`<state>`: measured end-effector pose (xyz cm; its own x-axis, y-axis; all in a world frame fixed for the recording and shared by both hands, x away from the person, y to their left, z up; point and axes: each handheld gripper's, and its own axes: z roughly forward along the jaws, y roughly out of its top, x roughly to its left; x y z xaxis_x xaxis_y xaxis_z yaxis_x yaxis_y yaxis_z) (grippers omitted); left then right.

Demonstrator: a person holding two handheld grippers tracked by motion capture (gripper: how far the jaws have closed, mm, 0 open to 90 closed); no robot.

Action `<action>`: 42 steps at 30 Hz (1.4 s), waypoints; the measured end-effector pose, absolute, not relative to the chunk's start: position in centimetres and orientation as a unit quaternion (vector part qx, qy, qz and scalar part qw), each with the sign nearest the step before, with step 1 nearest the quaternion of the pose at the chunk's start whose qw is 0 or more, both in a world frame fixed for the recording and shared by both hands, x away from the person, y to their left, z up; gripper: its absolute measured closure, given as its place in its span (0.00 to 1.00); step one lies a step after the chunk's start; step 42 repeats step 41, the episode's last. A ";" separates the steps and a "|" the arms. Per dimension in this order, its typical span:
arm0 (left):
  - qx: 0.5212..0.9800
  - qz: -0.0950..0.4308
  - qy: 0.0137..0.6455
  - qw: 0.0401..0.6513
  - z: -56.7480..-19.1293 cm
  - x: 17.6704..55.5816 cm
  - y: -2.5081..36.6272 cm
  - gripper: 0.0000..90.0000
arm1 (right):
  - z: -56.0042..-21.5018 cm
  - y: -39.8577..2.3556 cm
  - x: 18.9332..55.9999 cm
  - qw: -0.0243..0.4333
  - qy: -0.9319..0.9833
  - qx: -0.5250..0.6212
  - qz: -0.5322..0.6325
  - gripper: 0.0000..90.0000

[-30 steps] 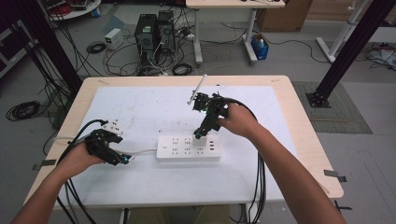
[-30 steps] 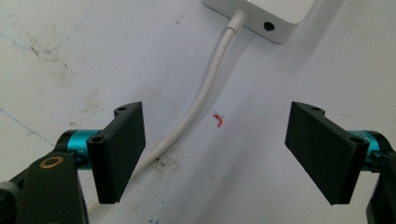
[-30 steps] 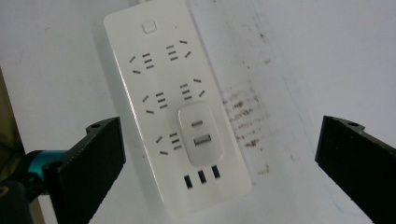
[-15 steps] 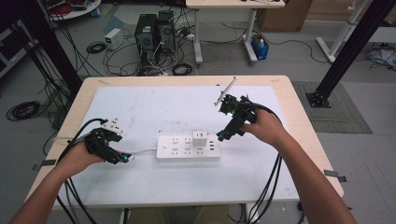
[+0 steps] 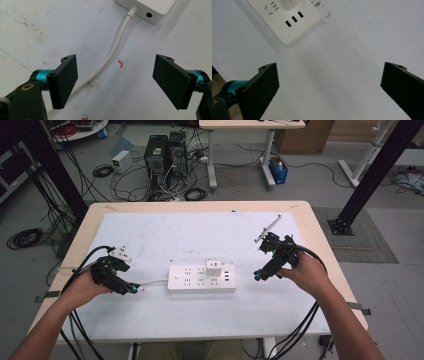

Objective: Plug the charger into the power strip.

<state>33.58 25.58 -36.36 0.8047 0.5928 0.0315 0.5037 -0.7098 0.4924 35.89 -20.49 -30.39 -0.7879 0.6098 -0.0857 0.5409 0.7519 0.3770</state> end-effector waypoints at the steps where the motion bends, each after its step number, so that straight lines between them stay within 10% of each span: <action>1: 0.920 0.095 0.299 0.236 -36.3 33.6 25.6 0.23 | -30.5 -20.7 35.7 0.103 0.928 0.315 0.168 0.01; 42: 0.911 0.114 0.305 0.252 -36.4 33.2 25.4 0.23 | -33.6 -23.5 33.7 0.104 0.913 0.348 0.185 0.01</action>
